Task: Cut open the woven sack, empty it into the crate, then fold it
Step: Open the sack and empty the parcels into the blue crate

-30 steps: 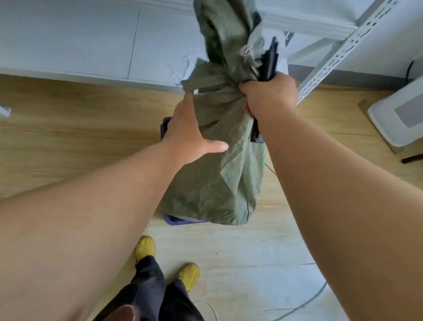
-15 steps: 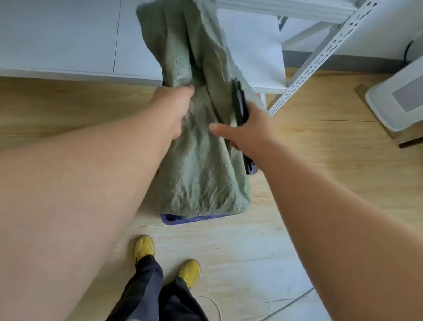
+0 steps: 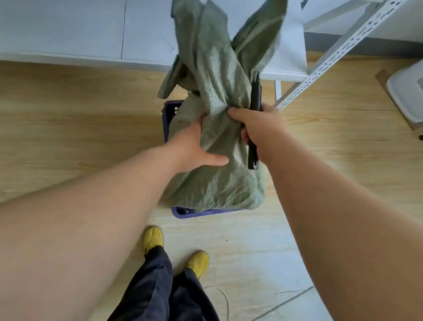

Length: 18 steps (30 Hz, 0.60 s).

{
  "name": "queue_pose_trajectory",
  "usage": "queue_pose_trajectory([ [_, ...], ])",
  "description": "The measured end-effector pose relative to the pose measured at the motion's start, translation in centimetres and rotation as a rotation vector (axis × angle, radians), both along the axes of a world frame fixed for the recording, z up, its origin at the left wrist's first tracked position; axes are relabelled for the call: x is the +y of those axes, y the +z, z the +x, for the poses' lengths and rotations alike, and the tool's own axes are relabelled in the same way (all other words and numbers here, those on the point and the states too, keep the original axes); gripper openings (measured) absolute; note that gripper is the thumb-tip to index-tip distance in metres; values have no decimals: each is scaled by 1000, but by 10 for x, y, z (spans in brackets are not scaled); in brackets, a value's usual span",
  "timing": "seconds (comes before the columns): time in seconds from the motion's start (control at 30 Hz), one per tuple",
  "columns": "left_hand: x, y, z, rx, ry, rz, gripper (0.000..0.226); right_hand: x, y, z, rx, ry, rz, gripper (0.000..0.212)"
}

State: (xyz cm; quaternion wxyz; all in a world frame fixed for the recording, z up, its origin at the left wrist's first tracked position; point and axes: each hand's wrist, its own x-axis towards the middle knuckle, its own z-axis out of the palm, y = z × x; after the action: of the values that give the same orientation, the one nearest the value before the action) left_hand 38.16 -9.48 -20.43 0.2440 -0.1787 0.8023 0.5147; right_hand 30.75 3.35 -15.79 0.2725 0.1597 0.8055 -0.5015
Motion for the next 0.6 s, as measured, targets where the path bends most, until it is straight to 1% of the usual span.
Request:
queue_pose_trajectory([
  [0.03, 6, -3, -2, 19, 60, 0, 82, -2, 3, -2, -2, 51, -6, 21],
  [0.07, 11, -4, -5, 34, 167, -2, 64, -4, 5, -5, 4, 83, -18, 24],
  [0.1, 13, -6, -10, 24, 302, 6, 51, -5, 5, -8, 18, 92, -34, 28],
  [0.13, 12, -8, -17, -3, 423, 21, 44, -5, 4, -10, 46, 91, -36, 34],
  [0.17, 8, -10, -22, -49, 512, 39, 42, -4, 3, -12, 87, 106, 0, 42],
  [0.23, -3, -9, -30, -165, 643, 109, 42, 4, -5, -11, 136, 195, 159, 63],
  [0.27, -9, -10, -34, -218, 696, 171, 44, 8, -11, -7, 109, 232, 209, 70],
  [0.33, -14, -9, -41, -288, 763, 314, 43, 15, -23, 6, -20, 234, 170, 73],
  [0.37, -12, -3, -45, -285, 776, 376, 39, 14, -28, 10, -60, 208, 128, 68],
  [0.4, -9, 6, -50, -266, 771, 448, 35, 11, -31, 11, -59, 162, 88, 58],
  [0.47, -1, 23, -62, -181, 763, 602, 29, 3, -30, 2, 32, -9, 11, 29],
  [0.5, 1, 31, -67, -137, 763, 678, 25, 0, -25, -6, 83, -96, -40, 20],
  [0.53, 1, 36, -70, -102, 763, 751, 22, -2, -21, -14, 123, -139, -76, 20],
  [0.57, -1, 39, -71, -94, 752, 782, 22, -2, -18, -20, 140, -129, -86, 22],
  [0.6, -3, 38, -70, -114, 726, 771, 23, -1, -17, -24, 138, -88, -69, 24],
])
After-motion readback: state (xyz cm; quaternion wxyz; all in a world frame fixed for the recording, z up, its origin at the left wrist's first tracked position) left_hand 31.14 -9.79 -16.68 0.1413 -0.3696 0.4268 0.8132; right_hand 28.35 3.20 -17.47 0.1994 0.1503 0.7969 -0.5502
